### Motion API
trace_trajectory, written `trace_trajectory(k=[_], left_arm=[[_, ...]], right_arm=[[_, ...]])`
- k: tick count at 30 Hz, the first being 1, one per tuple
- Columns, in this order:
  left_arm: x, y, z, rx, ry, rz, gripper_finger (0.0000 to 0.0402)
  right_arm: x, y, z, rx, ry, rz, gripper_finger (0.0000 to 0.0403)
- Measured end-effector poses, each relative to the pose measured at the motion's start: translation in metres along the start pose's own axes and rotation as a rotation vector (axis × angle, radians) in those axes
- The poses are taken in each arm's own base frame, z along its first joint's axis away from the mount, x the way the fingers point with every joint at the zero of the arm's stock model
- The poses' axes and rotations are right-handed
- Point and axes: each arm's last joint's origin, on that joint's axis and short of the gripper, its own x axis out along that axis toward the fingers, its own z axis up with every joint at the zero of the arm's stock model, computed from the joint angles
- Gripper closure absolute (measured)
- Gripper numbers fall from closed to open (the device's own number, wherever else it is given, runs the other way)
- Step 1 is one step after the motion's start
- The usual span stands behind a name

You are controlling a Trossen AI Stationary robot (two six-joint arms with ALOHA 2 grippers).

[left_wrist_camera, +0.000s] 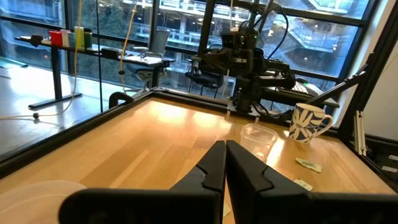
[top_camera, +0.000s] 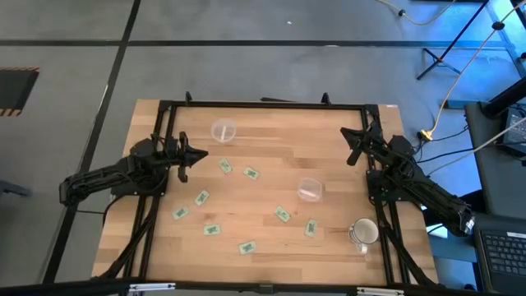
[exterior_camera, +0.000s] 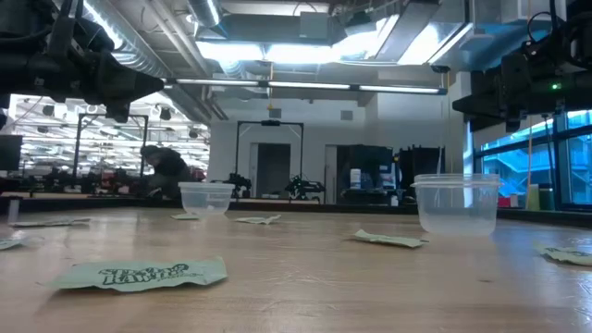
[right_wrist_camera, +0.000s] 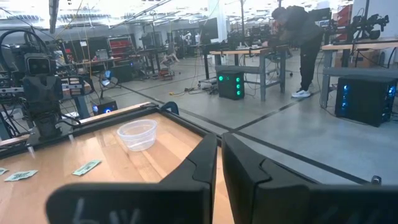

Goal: Pick and place Stevia / Truvia into bins

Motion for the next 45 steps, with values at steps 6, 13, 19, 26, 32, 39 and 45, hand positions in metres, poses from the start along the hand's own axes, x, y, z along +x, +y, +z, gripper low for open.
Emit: trace_trajectory(k=[6, 13, 19, 26, 32, 39, 45], left_arm=[[0.0, 0.0, 0.0, 0.0, 0.0, 0.0, 0.0395], [0.0, 0.0, 0.0, 0.0, 0.0, 0.0, 0.0396], [0.0, 0.0, 0.0, 0.0, 0.0, 0.0, 0.0395], [0.0, 0.0001, 0.0, 0.021, -0.001, 0.003, 0.0395], [-0.0002, 0.0033, 0.0003, 0.27, -0.003, 0.108, 0.0395], [-0.0002, 0.0033, 0.0004, 0.291, -0.003, 0.11, 0.0395], [-0.0002, 0.0032, 0.0008, 0.289, -0.007, 0.107, 0.0395]], right_arm=[[0.0, 0.0, 0.0, 0.0, 0.0, 0.0, 0.0373], [0.0, 0.0, 0.0, -0.001, 0.0, 0.0, 0.0373], [0.0, 0.0, 0.0, 0.0, 0.0, 0.0, 0.0373], [0.0, 0.0, 0.0001, 0.138, -0.001, 0.001, 0.0373], [0.0, 0.0001, 0.0005, 0.184, -0.005, 0.002, 0.0373], [-0.0002, 0.0006, 0.0067, 0.176, -0.068, 0.006, 0.0373], [-0.0001, 0.0008, 0.0034, 0.182, -0.028, 0.018, 0.0373]])
